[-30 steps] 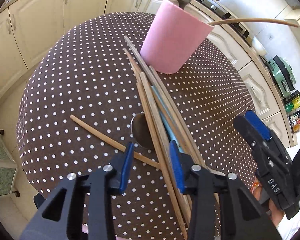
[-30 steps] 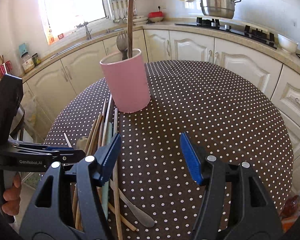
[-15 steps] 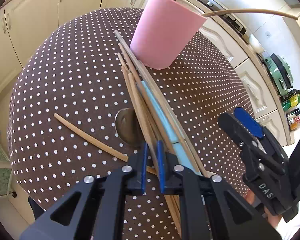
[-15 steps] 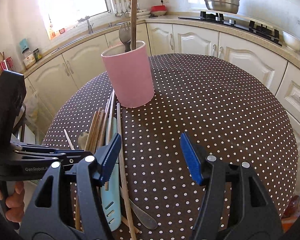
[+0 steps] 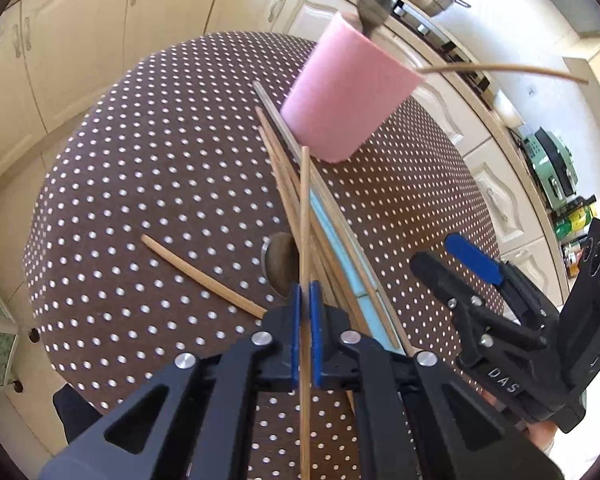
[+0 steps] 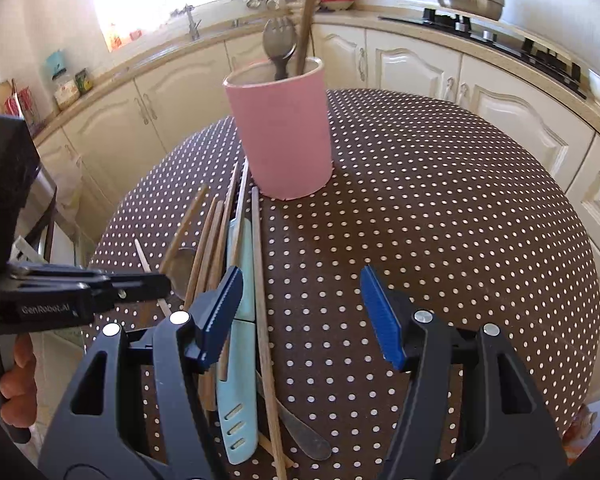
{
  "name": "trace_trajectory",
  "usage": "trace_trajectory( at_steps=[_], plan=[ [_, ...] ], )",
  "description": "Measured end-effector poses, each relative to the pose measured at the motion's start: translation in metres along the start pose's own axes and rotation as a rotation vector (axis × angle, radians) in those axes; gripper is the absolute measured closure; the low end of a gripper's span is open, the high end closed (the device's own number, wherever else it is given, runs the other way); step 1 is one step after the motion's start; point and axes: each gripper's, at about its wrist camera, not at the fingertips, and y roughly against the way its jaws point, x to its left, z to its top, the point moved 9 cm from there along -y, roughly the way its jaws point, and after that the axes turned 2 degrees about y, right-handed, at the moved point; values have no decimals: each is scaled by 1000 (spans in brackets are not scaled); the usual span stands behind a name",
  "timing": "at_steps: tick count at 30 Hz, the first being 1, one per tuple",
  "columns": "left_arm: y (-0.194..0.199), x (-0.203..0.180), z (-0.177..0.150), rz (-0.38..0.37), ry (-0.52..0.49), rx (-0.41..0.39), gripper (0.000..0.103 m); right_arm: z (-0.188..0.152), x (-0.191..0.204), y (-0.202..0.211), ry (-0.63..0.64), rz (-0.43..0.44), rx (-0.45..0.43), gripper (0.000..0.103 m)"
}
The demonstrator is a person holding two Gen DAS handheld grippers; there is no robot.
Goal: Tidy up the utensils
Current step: 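Grasp a wooden chopstick from the pile with the left tool, then grasp another wooden chopstick with the right tool while the left tool lifts its chopstick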
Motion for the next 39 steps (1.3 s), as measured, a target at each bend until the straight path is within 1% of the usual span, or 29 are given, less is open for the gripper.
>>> trace_trajectory(
  at_steps=[3, 4, 5, 6, 9, 12, 17, 20, 26, 30, 34, 37, 38, 39],
  plan=[
    [9, 6, 6, 7, 14, -35, 98, 2, -2, -7, 13, -20, 33, 42],
    [11, 8, 8, 8, 17, -40, 98, 2, -3, -11, 15, -22, 60, 42],
    [12, 9, 9, 7, 20, -41, 98, 4, -2, -16, 18, -20, 80, 45],
    [12, 12, 10, 9, 26, -42, 98, 4, -3, -21, 27, -24, 100, 52],
    [14, 22, 13, 17, 36, -43, 98, 1, 1, -34, 50, -4, 165, 60],
    [17, 30, 14, 16, 40, -43, 98, -3, 4, -46, 90, -18, 225, 67],
    [17, 33, 17, 19, 36, -46, 98, -4, 12, -50, 129, -17, 253, 69],
    [16, 31, 16, 19, 35, -48, 98, -5, 16, -54, 157, -30, 278, 69],
    [12, 30, 23, 20, 35, -46, 98, 6, 28, -64, 194, -40, 334, 72],
    [9, 31, 27, 20, 37, -41, 98, 12, 37, -71, 225, -60, 352, 74],
    [9, 32, 28, 21, 39, -42, 98, 15, 48, -74, 227, -31, 369, 74],
    [9, 34, 29, 22, 41, -42, 98, 17, 53, -77, 235, -30, 381, 74],
    [9, 35, 29, 22, 40, -42, 98, 20, 54, -76, 229, -28, 376, 74],
    [9, 35, 29, 21, 40, -42, 98, 26, 56, -71, 217, -20, 351, 74]
  ],
)
